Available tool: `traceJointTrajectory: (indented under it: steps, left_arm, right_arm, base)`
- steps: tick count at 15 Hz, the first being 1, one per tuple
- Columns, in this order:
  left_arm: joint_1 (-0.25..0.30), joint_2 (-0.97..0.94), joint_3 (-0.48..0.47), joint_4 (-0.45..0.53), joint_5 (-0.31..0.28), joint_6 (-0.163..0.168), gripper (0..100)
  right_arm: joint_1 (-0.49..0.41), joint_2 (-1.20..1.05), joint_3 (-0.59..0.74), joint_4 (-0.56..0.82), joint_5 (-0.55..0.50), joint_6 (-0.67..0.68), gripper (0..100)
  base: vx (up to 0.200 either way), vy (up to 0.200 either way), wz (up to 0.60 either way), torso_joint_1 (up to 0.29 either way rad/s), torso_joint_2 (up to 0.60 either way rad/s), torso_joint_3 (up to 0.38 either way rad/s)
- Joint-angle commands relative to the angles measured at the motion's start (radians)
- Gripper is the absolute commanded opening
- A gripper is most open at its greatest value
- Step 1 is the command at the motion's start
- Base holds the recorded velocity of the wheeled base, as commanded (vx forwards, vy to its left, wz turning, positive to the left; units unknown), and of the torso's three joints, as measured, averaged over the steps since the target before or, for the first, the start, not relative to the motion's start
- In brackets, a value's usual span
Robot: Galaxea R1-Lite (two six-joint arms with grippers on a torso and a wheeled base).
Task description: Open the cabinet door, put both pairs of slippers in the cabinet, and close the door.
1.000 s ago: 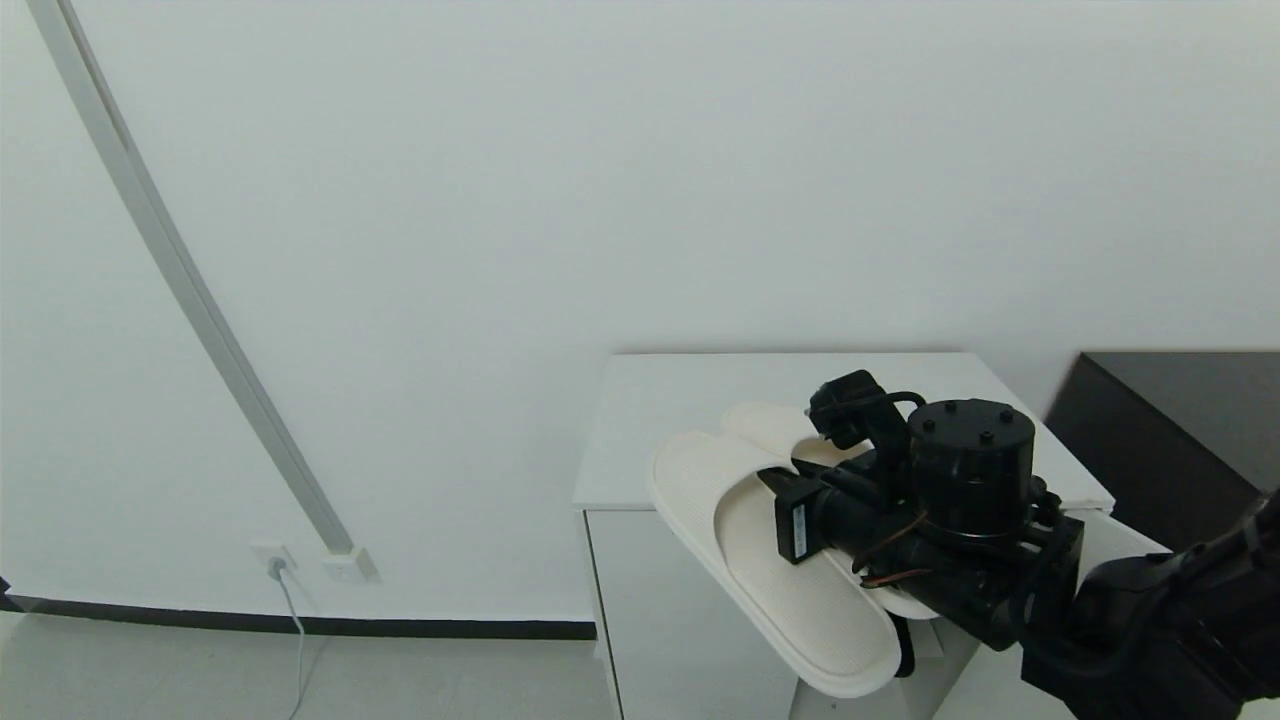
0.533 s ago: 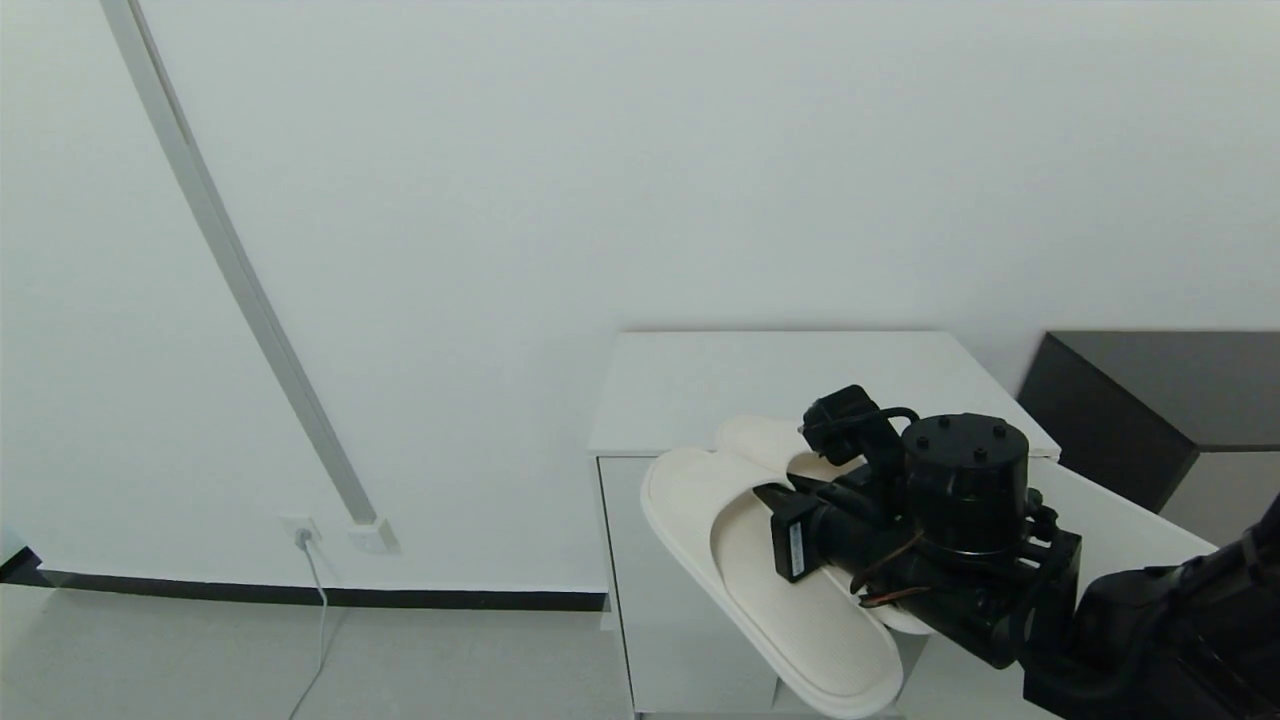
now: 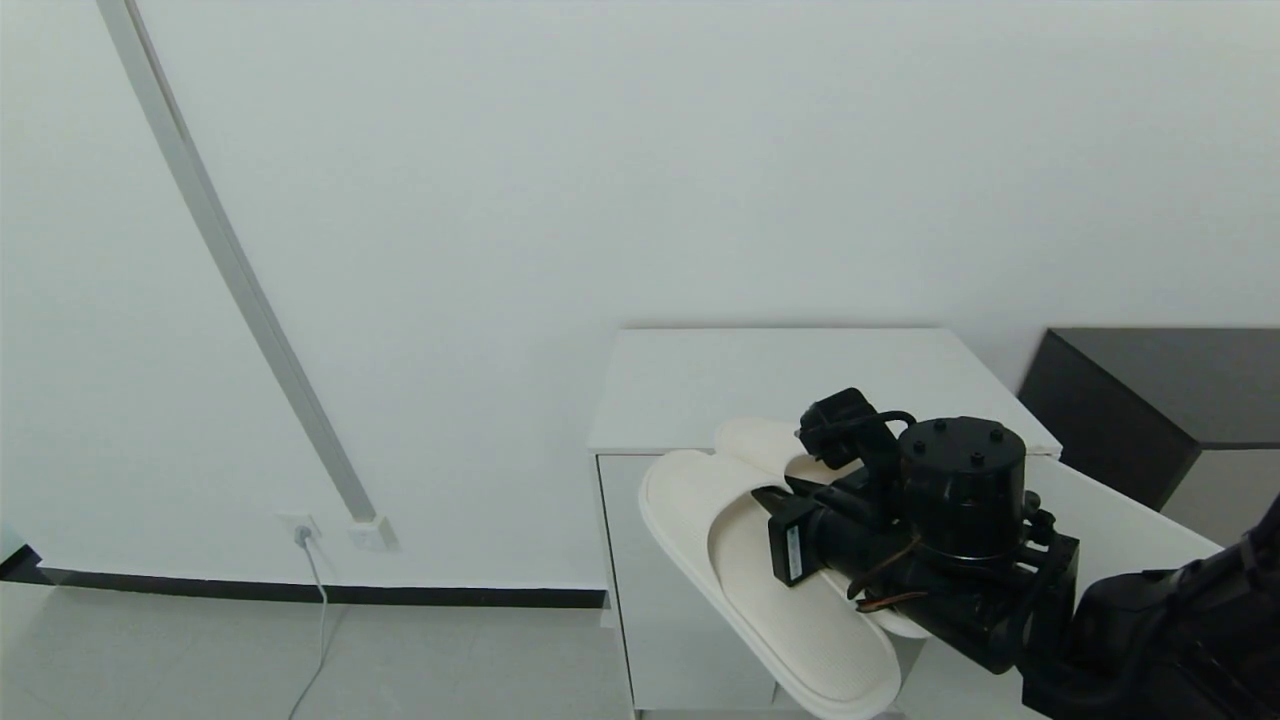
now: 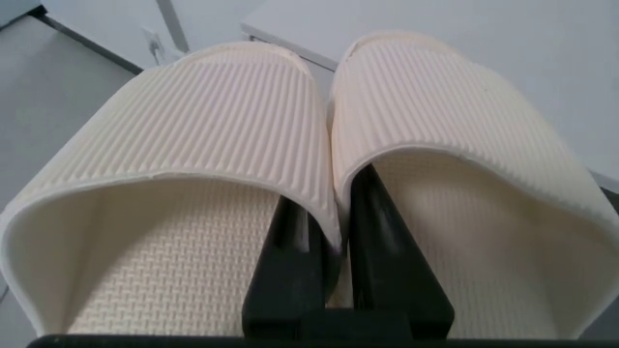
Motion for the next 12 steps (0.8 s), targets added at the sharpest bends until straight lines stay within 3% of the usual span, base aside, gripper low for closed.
traceJointTrajectory:
  steps: [1, 4, 12]
  left_arm:
    - [0.0, 0.0, 0.0, 0.0, 0.001, -0.001, 0]
    - [0.0, 0.0, 0.0, 0.0, 0.001, 0.001, 0]
    - [0.0, 0.0, 0.0, 0.0, -0.001, 0.004, 0]
  right_arm:
    - [0.0, 0.003, -0.003, 0.0, -0.011, 0.0, 0]
    - [0.002, 0.009, -0.003, -0.002, -0.015, 0.0, 0]
    - [0.003, 0.003, -0.009, -0.002, -0.026, 0.0, 0]
  base:
    - [0.0, 0.0, 0.0, 0.0, 0.0, 0.0]
    - [0.0, 0.0, 0.0, 0.0, 0.0, 0.0]
    - [0.0, -0.2, 0.0, 0.004, 0.0, 0.002]
